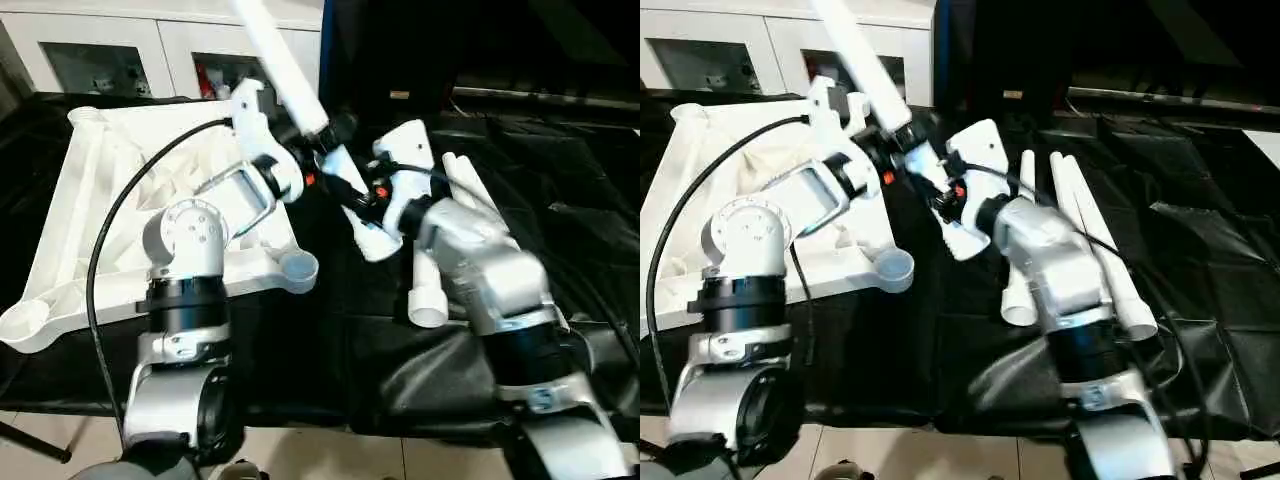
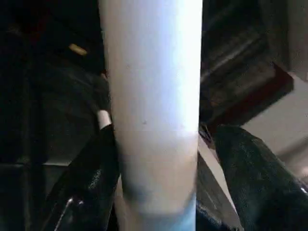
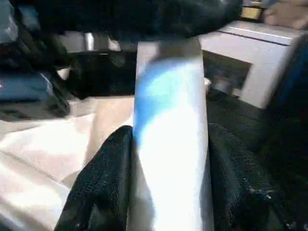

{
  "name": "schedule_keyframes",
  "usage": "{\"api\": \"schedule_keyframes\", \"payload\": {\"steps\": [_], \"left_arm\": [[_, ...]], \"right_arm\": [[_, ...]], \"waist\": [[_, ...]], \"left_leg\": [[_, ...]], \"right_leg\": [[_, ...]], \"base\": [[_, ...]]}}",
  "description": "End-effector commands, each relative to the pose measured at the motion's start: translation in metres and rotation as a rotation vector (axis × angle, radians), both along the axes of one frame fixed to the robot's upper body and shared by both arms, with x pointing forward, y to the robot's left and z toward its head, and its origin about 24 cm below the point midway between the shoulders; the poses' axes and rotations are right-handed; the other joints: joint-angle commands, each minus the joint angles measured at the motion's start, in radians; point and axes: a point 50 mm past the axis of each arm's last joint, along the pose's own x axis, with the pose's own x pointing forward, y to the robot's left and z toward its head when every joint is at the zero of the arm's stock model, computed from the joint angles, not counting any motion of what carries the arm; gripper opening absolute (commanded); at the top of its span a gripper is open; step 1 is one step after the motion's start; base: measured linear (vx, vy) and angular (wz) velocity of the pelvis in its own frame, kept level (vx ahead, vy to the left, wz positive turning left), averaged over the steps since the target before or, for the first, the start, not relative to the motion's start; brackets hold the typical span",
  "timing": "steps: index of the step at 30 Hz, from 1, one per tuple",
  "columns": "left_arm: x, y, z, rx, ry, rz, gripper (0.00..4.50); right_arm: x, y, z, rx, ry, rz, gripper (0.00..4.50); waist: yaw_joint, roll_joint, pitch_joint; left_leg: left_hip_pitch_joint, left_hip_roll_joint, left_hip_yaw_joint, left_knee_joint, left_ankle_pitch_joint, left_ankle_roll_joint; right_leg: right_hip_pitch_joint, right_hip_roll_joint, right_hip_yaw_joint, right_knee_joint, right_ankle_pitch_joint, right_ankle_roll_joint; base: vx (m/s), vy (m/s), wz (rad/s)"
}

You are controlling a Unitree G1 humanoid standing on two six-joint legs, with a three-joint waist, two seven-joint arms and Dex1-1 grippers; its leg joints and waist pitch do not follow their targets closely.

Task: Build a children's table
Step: Pick table leg

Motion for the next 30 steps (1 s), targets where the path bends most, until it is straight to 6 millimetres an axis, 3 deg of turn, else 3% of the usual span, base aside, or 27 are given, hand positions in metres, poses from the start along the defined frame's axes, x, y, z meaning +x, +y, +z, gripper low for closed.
{"api": "schedule_keyframes", "payload": {"steps": [1, 12, 20, 21, 22, 26, 30], "left_arm": [[0.002, -0.002, 0.002, -0.01, 0.018, 0.019, 2.86], [0.0, -0.008, 0.002, 0.016, -0.006, -0.007, 1.99], [-0.006, -0.013, 0.001, 0.074, -0.059, -0.06, 1.89], [-0.005, -0.013, 0.001, 0.086, -0.066, -0.06, 1.89], [-0.006, -0.012, 0.001, 0.101, -0.079, -0.064, 1.89], [-0.007, -0.007, 0.004, 0.159, -0.158, -0.107, 1.88], [-0.008, 0.007, 0.01, 0.189, -0.228, -0.172, 1.88]], "right_arm": [[0.003, 0.0, 0.007, -0.009, -0.054, -0.032, 1.82], [0.004, 0.007, 0.005, -0.022, -0.074, -0.021, 1.82], [0.003, 0.009, 0.004, -0.036, -0.078, 0.008, 1.82], [0.004, 0.009, 0.004, -0.031, -0.079, 0.007, 2.38], [0.003, 0.01, 0.004, -0.004, -0.064, 0.013, 2.52], [0.003, 0.004, 0.01, 0.113, 0.001, 0.072, 2.73], [-0.006, -0.012, 0.013, 0.136, 0.073, 0.253, 3.03]], "waist": [[-0.002, 0.006, -0.076], [-0.001, 0.004, -0.074], [-0.002, 0.006, -0.073], [-0.002, 0.004, -0.074], [-0.002, 0.004, -0.074], [-0.002, 0.007, -0.074], [0.0, 0.004, -0.073]], "left_leg": [[0.004, 0.032, -0.007, -0.065, -0.053, 0.0], [0.005, 0.033, -0.007, -0.066, -0.054, 0.015], [0.006, 0.035, -0.007, -0.067, -0.058, 0.013], [0.006, 0.035, -0.007, -0.067, -0.058, 0.013], [0.006, 0.034, -0.007, -0.067, -0.057, 0.013], [0.007, 0.038, -0.008, -0.069, -0.058, 0.021], [0.007, 0.036, -0.007, -0.068, -0.055, 0.031]], "right_leg": [[0.072, -0.071, 0.049, -0.073, 0.029, -0.2], [0.07, -0.072, 0.05, -0.072, 0.029, -0.193], [0.069, -0.073, 0.05, -0.072, 0.022, -0.192], [0.069, -0.073, 0.05, -0.072, 0.025, -0.192], [0.069, -0.072, 0.05, -0.071, 0.027, -0.193], [0.068, -0.074, 0.05, -0.07, 0.032, -0.199], [0.073, -0.072, 0.05, -0.07, 0.046, -0.203]], "base": [[0.0, 0.0, 0.0], [0.0, 0.0, 0.0], [0.0, 0.0, 0.0], [0.0, 0.0, 0.0], [0.0, 0.0, 0.0], [0.0, 0.0, 0.0], [0.0, 0.0, 0.0]]}}
